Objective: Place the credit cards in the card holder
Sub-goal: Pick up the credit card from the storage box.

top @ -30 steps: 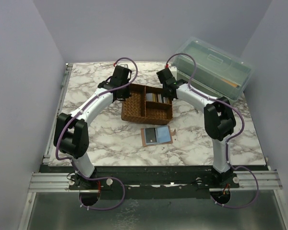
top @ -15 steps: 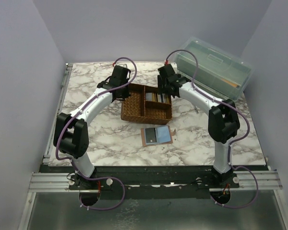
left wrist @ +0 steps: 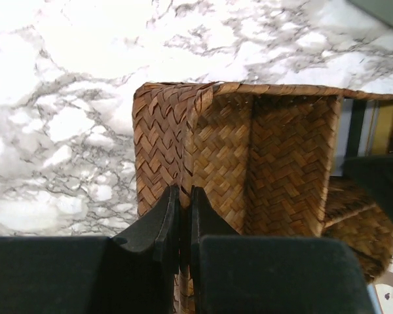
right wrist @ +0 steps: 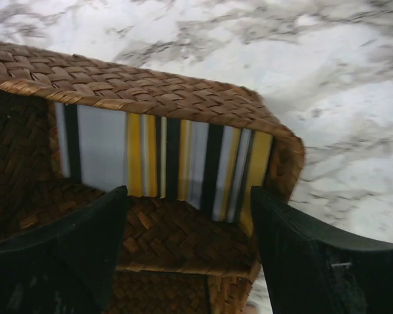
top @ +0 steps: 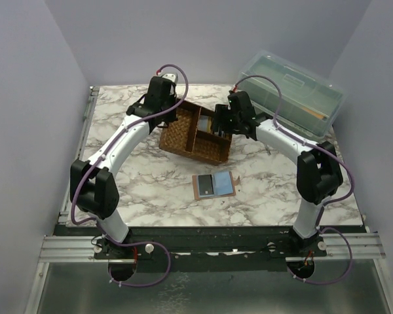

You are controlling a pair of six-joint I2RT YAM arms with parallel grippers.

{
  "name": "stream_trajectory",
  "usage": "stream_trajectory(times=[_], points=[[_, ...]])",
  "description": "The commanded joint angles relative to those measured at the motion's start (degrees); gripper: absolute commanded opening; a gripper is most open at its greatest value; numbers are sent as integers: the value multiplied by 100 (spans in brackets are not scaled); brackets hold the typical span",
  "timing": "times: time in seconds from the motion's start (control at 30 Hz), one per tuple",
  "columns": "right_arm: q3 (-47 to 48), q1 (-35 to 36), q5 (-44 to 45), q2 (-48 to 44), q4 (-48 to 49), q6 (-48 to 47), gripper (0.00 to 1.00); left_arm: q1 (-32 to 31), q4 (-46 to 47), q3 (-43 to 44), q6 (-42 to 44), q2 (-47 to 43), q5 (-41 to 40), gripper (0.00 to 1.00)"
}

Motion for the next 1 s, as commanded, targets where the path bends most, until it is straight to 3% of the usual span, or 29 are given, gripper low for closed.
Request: stream_trajectory(times=[0.0, 0.13, 0.27, 0.47, 0.53, 0.67, 0.87, 0.97], points=[[-531, -82, -1502, -76, 1160, 724, 75, -31, 419, 357, 424, -467, 310, 0], [-1082, -82, -2113, 43, 2528, 1265, 73, -340, 418, 532, 1141, -441, -26, 0], [-1215, -82, -2086, 213, 2916, 1545, 73, -880, 418, 699, 1934, -270, -832, 0], [-1049, -71, -1031, 154, 2076, 1310, 72, -1112, 402, 566, 1474, -158, -1112, 0], [-1088, -43, -550, 112, 1828, 1237, 76, -1114, 413, 500, 1344, -141, -1250, 0], [-1164, -38, -284, 185, 1901, 1226, 76, -1113, 438, 379, 1139, -103, -1191, 0], [-1085, -38, -135, 205, 1953, 1355, 42, -1114, 449, 292, 1019, -35, -1320, 0], [-1080, -38, 120, 128, 1833, 1264, 33, -1101, 443, 216, 1005, -30, -1568, 0]])
